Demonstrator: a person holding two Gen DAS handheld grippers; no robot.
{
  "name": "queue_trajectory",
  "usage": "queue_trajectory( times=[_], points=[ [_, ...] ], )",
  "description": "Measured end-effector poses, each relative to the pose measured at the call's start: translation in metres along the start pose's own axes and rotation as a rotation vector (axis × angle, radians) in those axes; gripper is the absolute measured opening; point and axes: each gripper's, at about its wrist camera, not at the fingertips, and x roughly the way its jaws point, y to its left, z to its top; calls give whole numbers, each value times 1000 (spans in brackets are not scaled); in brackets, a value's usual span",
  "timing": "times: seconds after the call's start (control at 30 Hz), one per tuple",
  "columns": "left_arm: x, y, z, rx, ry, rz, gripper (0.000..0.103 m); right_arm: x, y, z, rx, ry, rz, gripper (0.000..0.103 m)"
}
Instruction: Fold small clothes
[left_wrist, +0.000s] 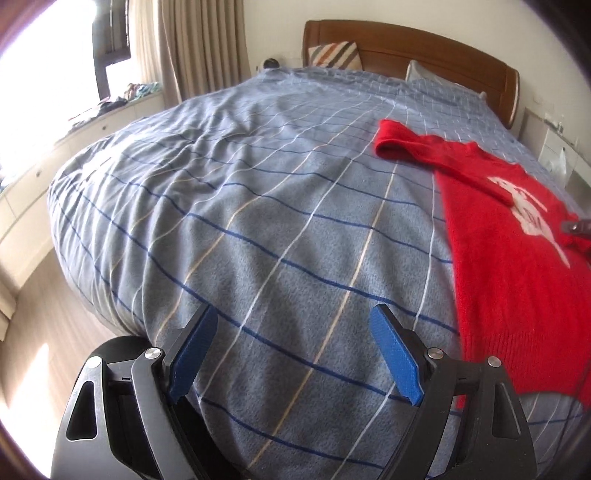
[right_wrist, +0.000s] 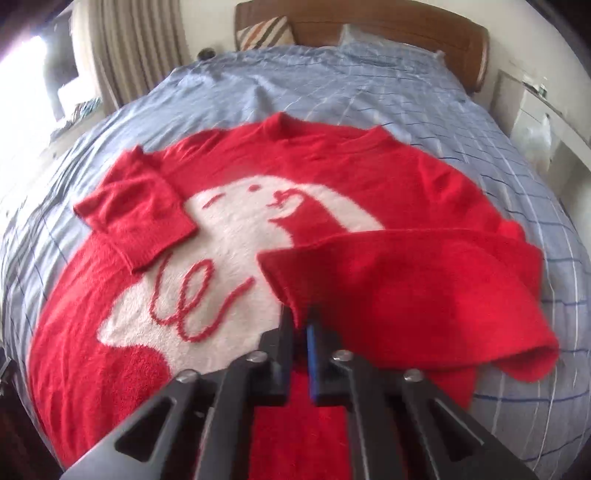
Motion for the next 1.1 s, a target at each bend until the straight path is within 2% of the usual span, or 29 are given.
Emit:
queue_trajectory(
  times=[0.07, 0.13, 0.23, 0.33, 0.43, 0.57, 0.73, 0.9, 1.03, 1.1],
  points=[
    [1, -3, -1, 3, 8, -9, 87, -35, -36, 2, 74, -75, -18, 5],
    [2, -5, -1, 6, 10, -8, 87, -76, -88, -4, 182, -135, -49, 5],
    [2, -5, -2, 6, 12, -5, 87, -133, -174, -28, 365, -197, -114, 5],
    [6, -7, -3, 5, 27, 3, 87, -166, -251, -69, 535, -201, -210, 5],
    [10, -10, -6, 17, 40, 16, 87, -173, -304, -122, 720, -168, -230, 5],
    [7, -15, -9, 55, 23, 44, 87, -165, -332, -171, 893, -139, -136, 5],
    [7, -16, -11, 76, 22, 57, 87, -148, -348, -206, 1050, -125, -54, 4],
    [8, -16, -11, 76, 25, 56, 87, -137, -349, -212, 997, -107, -105, 1],
    [8, -14, -11, 72, 33, 45, 87, -145, -357, -229, 1082, -203, -21, 4],
    [8, -12, -11, 65, 38, 40, 87, -157, -351, -233, 1067, -218, -70, 4]
  ],
)
